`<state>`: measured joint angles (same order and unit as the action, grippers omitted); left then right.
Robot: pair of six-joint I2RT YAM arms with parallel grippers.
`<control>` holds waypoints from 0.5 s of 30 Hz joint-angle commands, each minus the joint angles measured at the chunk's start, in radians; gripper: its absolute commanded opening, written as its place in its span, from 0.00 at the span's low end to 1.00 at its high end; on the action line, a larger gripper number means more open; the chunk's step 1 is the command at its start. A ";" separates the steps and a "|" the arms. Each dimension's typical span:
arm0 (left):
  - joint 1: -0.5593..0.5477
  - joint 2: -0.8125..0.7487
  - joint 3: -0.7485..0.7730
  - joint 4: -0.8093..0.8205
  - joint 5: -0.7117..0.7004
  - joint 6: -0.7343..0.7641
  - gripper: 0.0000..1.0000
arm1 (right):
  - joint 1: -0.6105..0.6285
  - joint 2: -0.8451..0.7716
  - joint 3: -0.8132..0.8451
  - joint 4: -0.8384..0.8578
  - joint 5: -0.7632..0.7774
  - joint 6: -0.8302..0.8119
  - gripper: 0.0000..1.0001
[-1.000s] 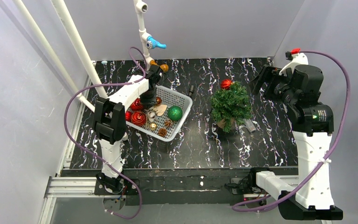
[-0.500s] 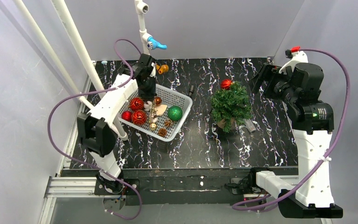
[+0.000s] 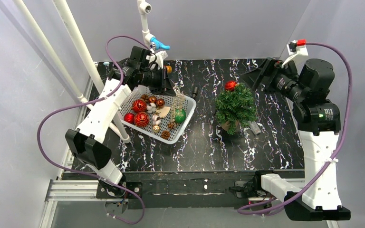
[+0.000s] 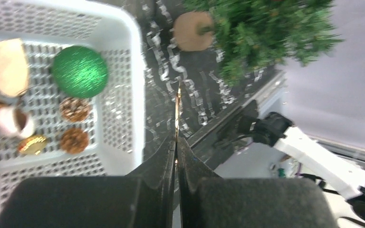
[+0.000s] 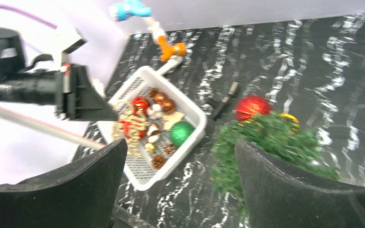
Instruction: Decorate the small christmas tree
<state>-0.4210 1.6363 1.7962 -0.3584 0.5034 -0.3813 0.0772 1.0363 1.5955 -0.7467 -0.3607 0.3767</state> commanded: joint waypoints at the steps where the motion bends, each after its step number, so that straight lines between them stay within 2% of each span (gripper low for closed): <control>1: -0.003 -0.107 -0.050 0.164 0.175 -0.138 0.00 | 0.068 0.025 0.040 0.181 -0.174 0.095 0.92; 8: -0.003 -0.195 -0.200 0.627 0.099 -0.407 0.00 | 0.296 0.077 0.030 0.237 -0.140 0.103 0.93; 12: -0.003 -0.221 -0.248 0.806 0.035 -0.491 0.00 | 0.328 0.054 -0.043 0.313 -0.163 0.142 0.92; 15: -0.003 -0.235 -0.257 0.899 0.005 -0.538 0.00 | 0.328 0.030 -0.121 0.394 -0.192 0.202 0.82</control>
<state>-0.4229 1.4540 1.5562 0.3035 0.5446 -0.8082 0.4007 1.1057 1.5414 -0.5053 -0.5068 0.5011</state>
